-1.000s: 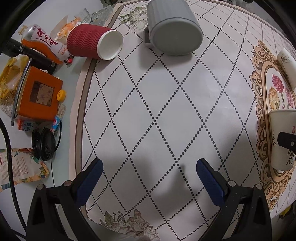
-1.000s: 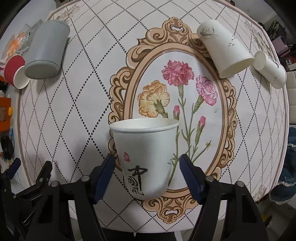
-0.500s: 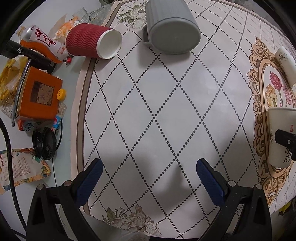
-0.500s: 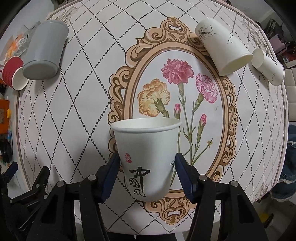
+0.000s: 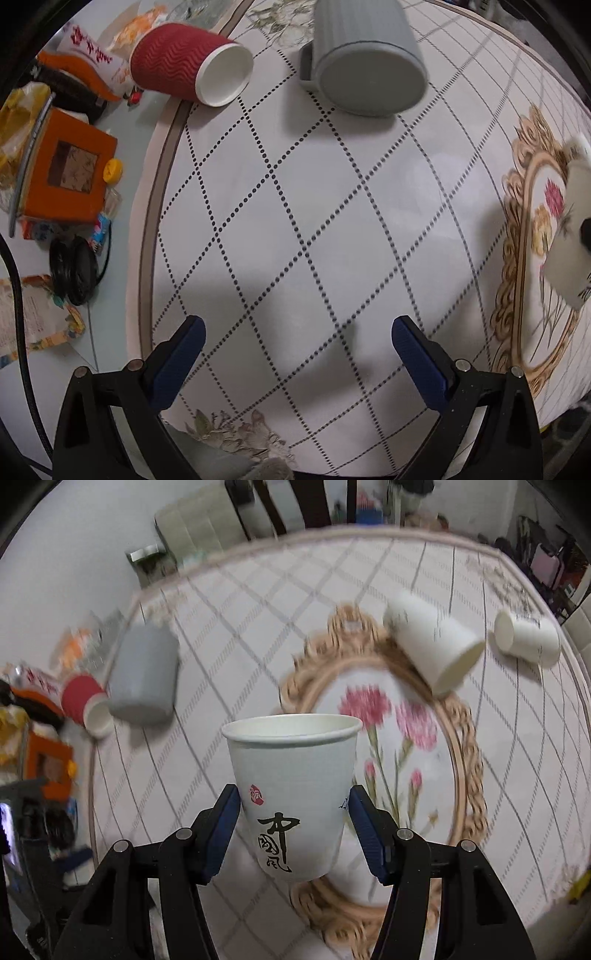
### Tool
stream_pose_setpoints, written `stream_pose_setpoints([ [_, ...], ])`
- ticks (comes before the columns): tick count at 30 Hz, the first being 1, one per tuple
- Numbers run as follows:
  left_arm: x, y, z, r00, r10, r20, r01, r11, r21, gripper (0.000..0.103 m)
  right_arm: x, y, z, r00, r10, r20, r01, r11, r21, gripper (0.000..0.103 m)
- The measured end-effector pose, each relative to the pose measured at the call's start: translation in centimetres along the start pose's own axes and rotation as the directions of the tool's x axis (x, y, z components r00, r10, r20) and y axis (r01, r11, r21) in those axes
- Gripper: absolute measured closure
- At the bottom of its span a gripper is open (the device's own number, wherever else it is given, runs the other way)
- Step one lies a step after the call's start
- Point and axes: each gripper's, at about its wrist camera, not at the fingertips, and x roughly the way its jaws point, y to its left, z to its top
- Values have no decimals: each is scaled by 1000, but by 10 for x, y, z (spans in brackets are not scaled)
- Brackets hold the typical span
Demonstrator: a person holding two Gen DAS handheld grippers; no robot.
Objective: Flip cup upright
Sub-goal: 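Turn the cup rim-up with the right tool and set it on the flower oval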
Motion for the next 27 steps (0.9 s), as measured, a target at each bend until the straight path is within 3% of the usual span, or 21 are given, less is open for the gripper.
stream_pose_setpoints([
  [3,3,2,12,1000,1,5,-1,1000,-26,0,0,6,11,988,15,155,-13,1000,-14,40],
  [6,8,0,23,999,26,29,-25,999,-26,0,13,20,19,953,19,301,-5,999,-48,40],
  [11,16,-4,29,998,42,42,-41,999,-17,0,41,32,18,914,-10,406,50,995,-88,40],
  [17,21,0,16,998,47,50,-47,999,0,0,53,39,1,907,-34,420,101,985,-137,40],
  [22,12,3,4,998,32,62,-32,999,2,0,53,35,-13,939,-69,337,129,979,-160,38],
  [25,1,4,-4,996,31,86,-33,999,16,0,48,33,-22,955,-76,286,127,979,-162,22],
  [27,-13,1,-8,994,28,104,-31,999,28,0,39,31,-27,958,-90,273,135,979,-153,18],
])
